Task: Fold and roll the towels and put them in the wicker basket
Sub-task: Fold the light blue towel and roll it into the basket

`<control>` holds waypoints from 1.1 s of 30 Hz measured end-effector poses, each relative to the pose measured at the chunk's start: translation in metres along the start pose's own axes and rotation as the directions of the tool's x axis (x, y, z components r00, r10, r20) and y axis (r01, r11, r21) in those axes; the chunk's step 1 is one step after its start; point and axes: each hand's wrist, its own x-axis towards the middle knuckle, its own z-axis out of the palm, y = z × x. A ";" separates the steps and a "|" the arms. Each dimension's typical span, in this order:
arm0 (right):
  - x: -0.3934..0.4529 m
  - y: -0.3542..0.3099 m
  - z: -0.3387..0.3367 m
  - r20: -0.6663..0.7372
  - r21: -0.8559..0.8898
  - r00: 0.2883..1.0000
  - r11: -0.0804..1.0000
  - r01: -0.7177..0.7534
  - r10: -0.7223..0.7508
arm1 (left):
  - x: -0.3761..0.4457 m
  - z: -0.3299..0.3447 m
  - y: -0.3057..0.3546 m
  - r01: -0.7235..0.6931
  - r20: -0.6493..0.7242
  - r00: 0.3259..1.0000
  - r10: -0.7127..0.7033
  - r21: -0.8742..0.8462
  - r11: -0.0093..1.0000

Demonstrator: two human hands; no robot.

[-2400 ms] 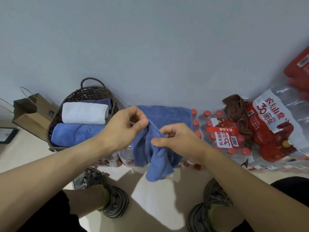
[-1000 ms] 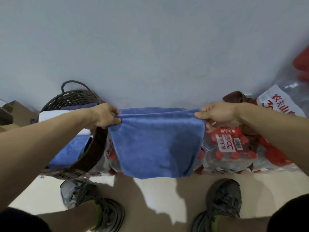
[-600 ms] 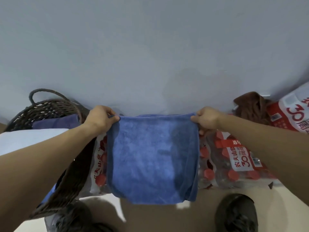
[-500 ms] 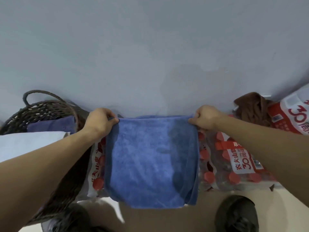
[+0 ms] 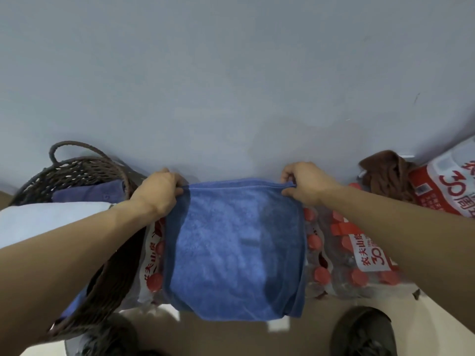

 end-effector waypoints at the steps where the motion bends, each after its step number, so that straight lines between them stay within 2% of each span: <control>1: -0.004 -0.003 -0.006 0.015 0.029 1.000 0.999 0.014 -0.015 | -0.003 -0.009 0.001 -0.047 -0.014 0.999 0.047 -0.016 0.999; 4: -0.020 -0.016 -0.038 0.099 0.160 0.995 0.987 0.015 -0.031 | -0.018 -0.048 0.005 -0.200 -0.060 0.979 0.197 -0.065 0.978; 6: -0.035 -0.024 -0.066 0.192 0.156 0.980 0.988 0.016 -0.046 | -0.035 -0.078 0.007 -0.244 -0.035 0.970 0.242 -0.088 0.966; 10: -0.074 -0.034 -0.115 0.250 0.171 0.963 0.984 0.057 -0.100 | -0.078 -0.121 0.008 -0.208 0.181 0.938 0.296 -0.389 0.898; 13: -0.107 -0.038 -0.133 0.175 0.184 0.973 0.976 0.121 -0.154 | -0.103 -0.136 0.006 -0.227 0.197 0.920 0.340 -0.440 0.868; 15: -0.126 -0.042 -0.138 0.106 0.138 0.977 0.976 0.168 -0.183 | -0.118 -0.140 0.006 -0.299 0.134 0.920 0.369 -0.370 0.880; 18: -0.150 -0.046 -0.143 -0.008 -0.106 0.970 0.965 0.240 -0.242 | -0.136 -0.146 0.010 -0.358 0.029 0.927 0.374 -0.229 0.905; 21: -0.171 -0.045 -0.140 -0.096 -0.308 0.943 0.911 0.276 -0.318 | -0.148 -0.153 0.013 -0.374 -0.026 0.927 0.375 -0.169 0.912; 27: -0.197 -0.042 -0.127 -0.192 -0.260 0.924 0.925 0.276 -0.329 | -0.168 -0.156 0.015 -0.386 -0.137 0.921 0.365 -0.182 0.905; 29: -0.200 -0.042 -0.125 -0.267 -0.170 0.912 0.946 0.275 -0.313 | -0.170 -0.155 0.016 -0.363 -0.157 0.930 0.333 -0.250 0.897; 31: -0.200 -0.043 -0.121 -0.342 0.171 0.912 0.939 0.299 -0.228 | -0.171 -0.154 0.016 -0.342 -0.169 0.939 0.300 -0.354 0.870; 33: -0.202 -0.047 -0.120 -0.329 0.481 0.931 0.821 0.309 -0.158 | -0.171 -0.154 0.017 -0.316 -0.187 0.948 0.258 -0.440 0.841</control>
